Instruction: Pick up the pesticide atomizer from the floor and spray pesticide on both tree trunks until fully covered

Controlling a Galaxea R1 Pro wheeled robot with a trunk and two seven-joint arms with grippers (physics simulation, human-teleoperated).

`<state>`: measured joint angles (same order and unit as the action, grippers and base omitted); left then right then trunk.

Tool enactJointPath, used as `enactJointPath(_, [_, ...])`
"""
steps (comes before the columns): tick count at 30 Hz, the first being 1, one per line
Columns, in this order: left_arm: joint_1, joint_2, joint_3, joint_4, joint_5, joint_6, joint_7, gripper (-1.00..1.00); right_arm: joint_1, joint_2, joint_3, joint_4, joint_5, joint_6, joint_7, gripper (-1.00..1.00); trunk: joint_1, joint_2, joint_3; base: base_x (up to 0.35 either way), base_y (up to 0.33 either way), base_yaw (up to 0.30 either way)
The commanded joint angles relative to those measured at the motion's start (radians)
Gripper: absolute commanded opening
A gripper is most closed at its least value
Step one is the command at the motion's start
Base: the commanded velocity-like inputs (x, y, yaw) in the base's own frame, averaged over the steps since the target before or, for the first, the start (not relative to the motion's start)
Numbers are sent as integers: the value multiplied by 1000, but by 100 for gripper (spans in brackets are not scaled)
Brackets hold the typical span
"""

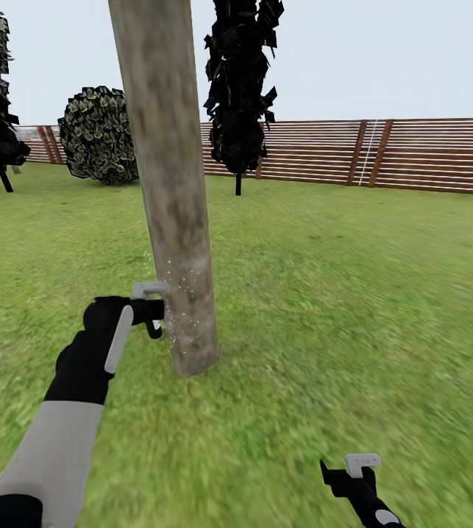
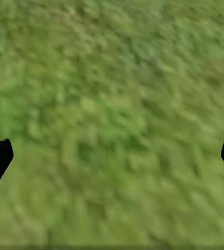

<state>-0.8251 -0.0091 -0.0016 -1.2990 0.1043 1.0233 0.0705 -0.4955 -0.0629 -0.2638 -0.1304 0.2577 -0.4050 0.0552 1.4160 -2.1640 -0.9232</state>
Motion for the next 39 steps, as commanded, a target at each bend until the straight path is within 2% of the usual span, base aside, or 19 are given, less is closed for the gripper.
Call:
enactJointPath(1, [-1, 0, 1, 0, 3, 0, 0, -100, 0, 0, 0, 0, 0, 0, 0, 100, 0, 0, 0, 0, 0, 0])
enactJointPath(3, [-2, -9, -3, 0, 5, 0, 0, -100, 0, 0, 0, 0, 0, 0, 0, 100, 0, 0, 0, 0, 0, 0])
enactJointPath(6, [-23, -40, -8, -3, 6, 1, 0, -100, 0, 0, 0, 0, 0, 0, 0, 100, 0, 0, 0, 0, 0, 0])
enactJointPath(11, [-50, -54, -8, -6, 6, 1, 0, -100, 0, 1, 0, 0, 0, 0, 0, 100, 0, 0, 0, 0, 0, 0])
enactJointPath(13, [-51, -47, -6, -5, 5, 1, 0, -100, 0, 1, 0, 0, 0, 0, 0, 100, 0, 0, 0, 0, 0, 0])
enactJointPath(14, [-50, -36, 0, -5, 3, 1, 0, -100, 0, 1, 0, 0, 0, 0, 0, 100, 0, 0, 0, 0, 0, 0])
enactJointPath(17, [-39, 19, 3, 2, 2, -1, 0, -100, 0, 2, 0, 0, 0, 0, 0, 100, 0, 0, 0, 0, 0, 0])
enactJointPath(18, [-30, 26, 3, 5, 1, -3, -1, -100, 0, 2, 0, 0, 0, 0, 0, 100, 0, 0, 0, 0, 0, 0])
enactJointPath(19, [71, 31, -5, 9, -5, -17, 1, -100, 0, 2, 0, 15, 0, 0, 0, 100, 0, 0, 0, 0, 0, 0])
enactJointPath(23, [155, 31, -7, 10, -6, -47, 2, -100, 0, 2, 0, 24, 0, 0, 0, 100, 0, 0, 0, 0, 0, 0])
enactJointPath(25, [201, 30, -9, 11, -5, -103, 2, -100, 0, 2, 0, 24, 0, 0, 0, 100, 0, 0, 0, 0, 0, 0])
enactJointPath(27, [223, 27, -10, 37, -5, -124, 3, -100, 0, 2, 0, 24, 0, 0, 0, 100, 0, 0, 0, 0, 0, 0])
enactJointPath(29, [231, 21, -11, 115, -14, -155, 3, -100, 0, 2, 0, 25, 0, 0, 0, 100, 0, 0, 0, 0, 0, 0])
enactJointPath(31, [235, 19, -11, 233, -38, -269, 3, -100, 0, 2, 0, 25, 0, 0, 0, 100, 0, 0, 0, 0, 0, 0])
enactJointPath(34, [235, 18, -11, 401, -50, -418, 5, -100, 0, 2, 0, 25, -1, 0, 0, 100, 0, 0, 0, 0, 0, 0])
enactJointPath(38, [236, 25, -6, 492, -51, -527, 5, -100, 0, 2, 0, 25, -1, -1, 0, 100, 0, 0, 0, 0, 0, 0])
enactJointPath(39, [236, 30, -1, 556, -51, -564, 5, -100, 0, 2, 0, 25, -2, -1, 0, 100, 0, 0, 0, 0, 0, 0])
